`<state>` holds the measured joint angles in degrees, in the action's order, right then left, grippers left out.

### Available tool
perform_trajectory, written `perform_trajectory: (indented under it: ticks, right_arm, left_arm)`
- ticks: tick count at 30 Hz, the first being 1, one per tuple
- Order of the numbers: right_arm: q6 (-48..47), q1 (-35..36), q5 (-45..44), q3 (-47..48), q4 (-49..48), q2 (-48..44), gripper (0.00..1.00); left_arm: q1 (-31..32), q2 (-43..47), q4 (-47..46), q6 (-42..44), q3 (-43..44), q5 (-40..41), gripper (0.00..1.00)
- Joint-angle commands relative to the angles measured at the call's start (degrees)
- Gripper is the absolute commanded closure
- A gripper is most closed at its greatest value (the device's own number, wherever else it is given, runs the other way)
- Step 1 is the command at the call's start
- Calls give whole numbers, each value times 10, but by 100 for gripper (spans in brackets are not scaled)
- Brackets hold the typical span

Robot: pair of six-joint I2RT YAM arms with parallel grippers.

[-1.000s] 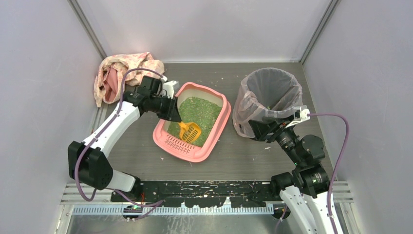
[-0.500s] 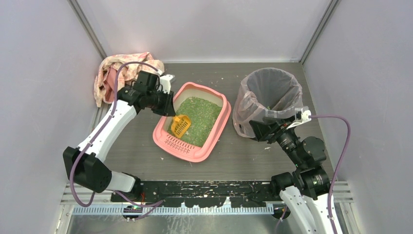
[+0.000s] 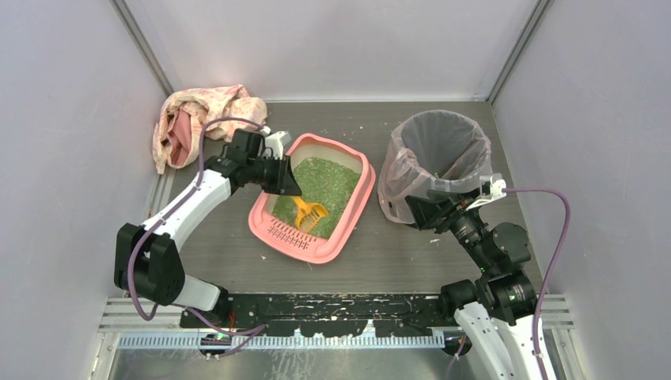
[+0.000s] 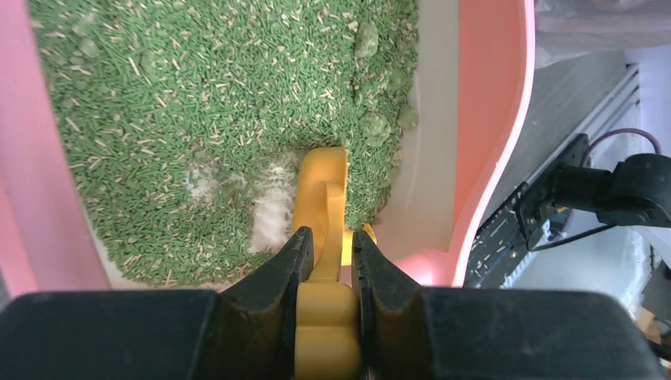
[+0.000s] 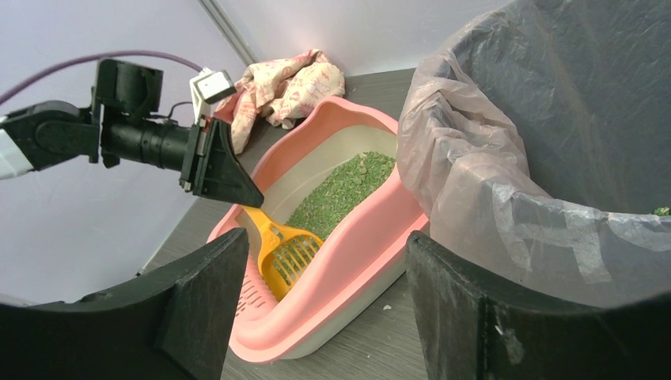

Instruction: Clean the litter box

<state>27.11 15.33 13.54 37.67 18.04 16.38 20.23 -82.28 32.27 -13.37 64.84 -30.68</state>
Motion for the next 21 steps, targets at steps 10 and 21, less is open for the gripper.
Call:
perform_trajectory:
  ticks: [10, 21]
  right_arm:
    - [-2, 3, -16, 3, -19, -12, 23]
    - [-2, 2, -23, 5, -10, -19, 23]
  left_arm:
    - [23, -18, -140, -169, -145, -119, 100]
    - [19, -3, -195, -246, -145, -109, 100]
